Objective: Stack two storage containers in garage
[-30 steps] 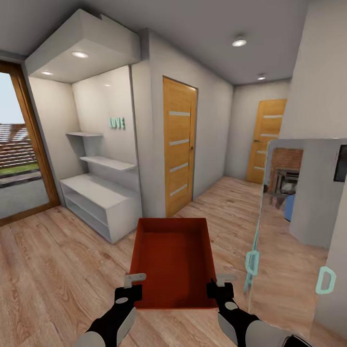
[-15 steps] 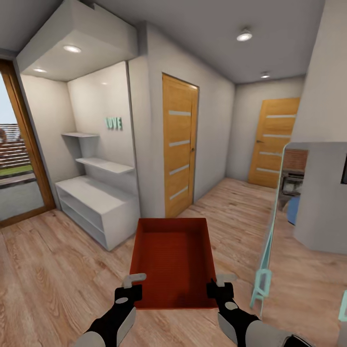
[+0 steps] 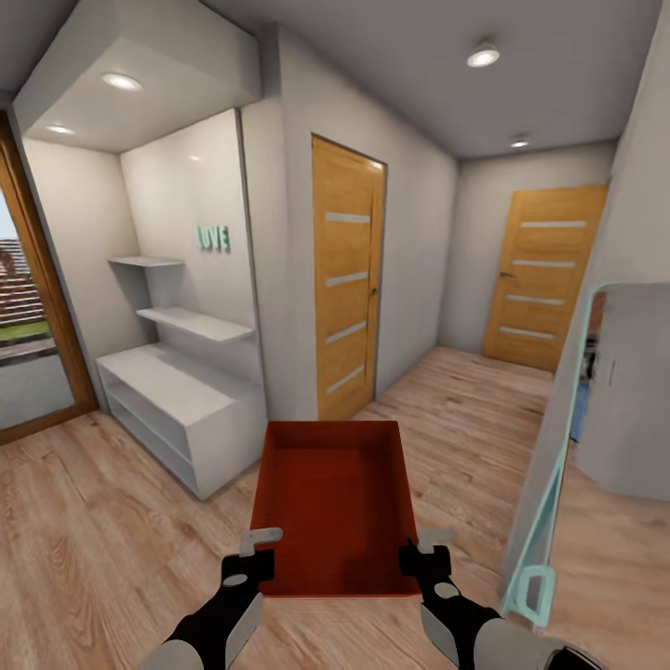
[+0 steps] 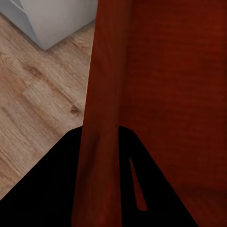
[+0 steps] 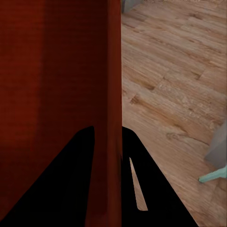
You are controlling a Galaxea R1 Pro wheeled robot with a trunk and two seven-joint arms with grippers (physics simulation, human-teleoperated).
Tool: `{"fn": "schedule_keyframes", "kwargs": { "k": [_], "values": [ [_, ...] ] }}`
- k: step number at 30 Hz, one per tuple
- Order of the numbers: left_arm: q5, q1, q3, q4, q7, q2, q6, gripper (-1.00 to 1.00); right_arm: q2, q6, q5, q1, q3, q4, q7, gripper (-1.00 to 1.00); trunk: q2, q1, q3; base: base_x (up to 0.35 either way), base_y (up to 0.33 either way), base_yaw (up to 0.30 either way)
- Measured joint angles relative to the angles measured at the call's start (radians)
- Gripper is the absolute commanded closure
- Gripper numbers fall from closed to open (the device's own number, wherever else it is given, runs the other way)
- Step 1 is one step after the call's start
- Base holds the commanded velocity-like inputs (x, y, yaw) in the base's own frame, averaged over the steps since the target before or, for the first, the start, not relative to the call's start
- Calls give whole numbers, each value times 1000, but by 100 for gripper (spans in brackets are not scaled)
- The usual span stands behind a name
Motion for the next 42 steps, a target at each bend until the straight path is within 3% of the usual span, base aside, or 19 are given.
{"fn": "schedule_keyframes", "kwargs": {
  "k": [17, 42],
  "values": [
    [0, 0, 0, 0, 0, 0, 0, 100, 0, 0, -1, 0, 1, 0, 0, 100, 0, 0, 0, 321, 0, -14],
    [-1, 0, 0, 0, 0, 0, 0, 100, 0, -1, 0, 0, 0, 0, 0, 100, 0, 0, 0, 322, 112, -244]
  ]
}}
